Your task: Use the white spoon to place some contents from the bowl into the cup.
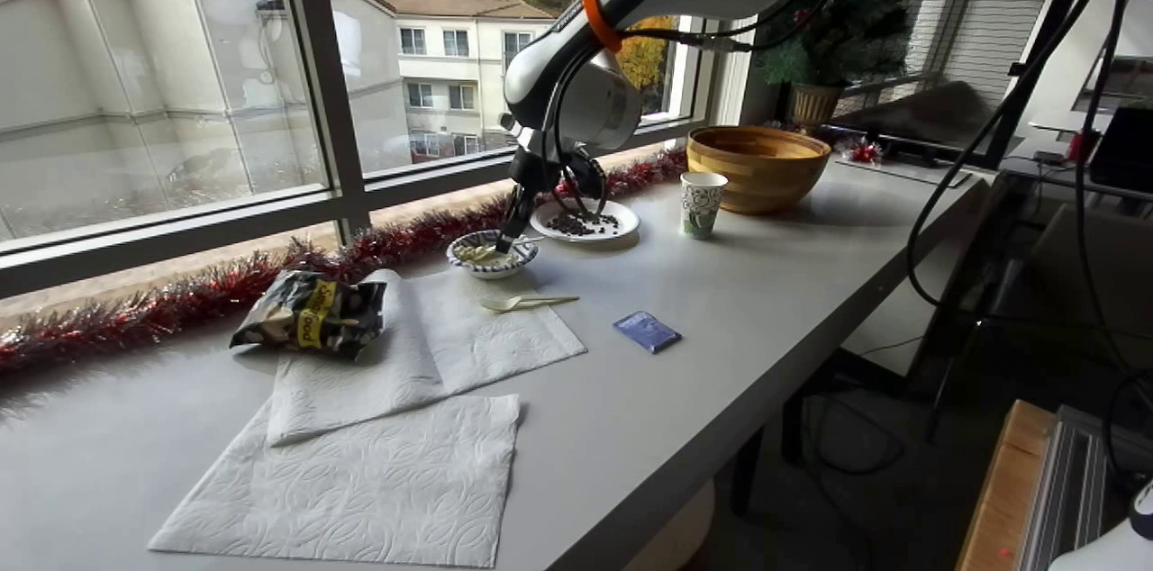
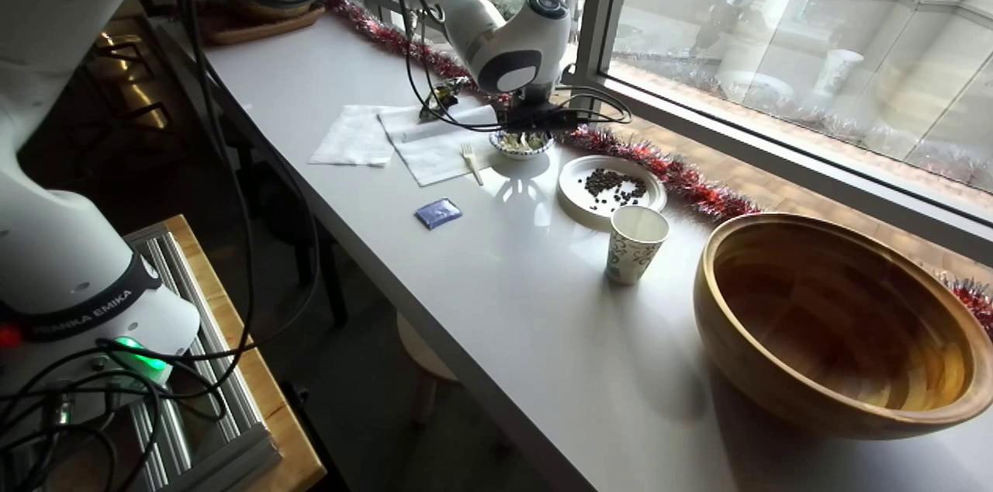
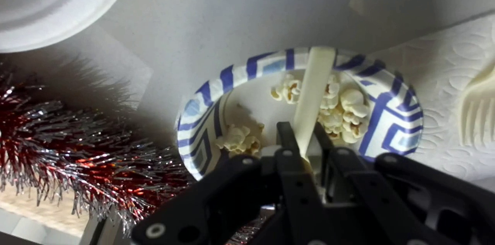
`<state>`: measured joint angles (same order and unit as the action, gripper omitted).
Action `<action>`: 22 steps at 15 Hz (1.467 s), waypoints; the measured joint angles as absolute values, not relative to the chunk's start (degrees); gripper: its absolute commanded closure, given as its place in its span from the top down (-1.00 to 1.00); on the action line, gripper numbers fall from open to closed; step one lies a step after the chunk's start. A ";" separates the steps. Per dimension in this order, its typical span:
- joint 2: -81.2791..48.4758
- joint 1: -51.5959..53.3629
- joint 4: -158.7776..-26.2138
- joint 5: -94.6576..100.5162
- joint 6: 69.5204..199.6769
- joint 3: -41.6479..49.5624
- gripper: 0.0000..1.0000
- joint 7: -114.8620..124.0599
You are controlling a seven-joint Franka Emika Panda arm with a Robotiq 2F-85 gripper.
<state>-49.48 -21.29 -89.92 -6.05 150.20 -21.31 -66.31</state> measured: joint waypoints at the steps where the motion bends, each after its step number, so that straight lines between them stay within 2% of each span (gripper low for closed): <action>1: -49.47 -21.86 -89.92 -7.01 150.10 -21.96 -0.93 -67.51; 13: -47.46 -25.97 -91.50 -14.93 149.81 -23.61 -0.93 -75.29; 22: -36.73 -28.63 -100.43 -22.94 148.86 -23.99 -0.93 -77.93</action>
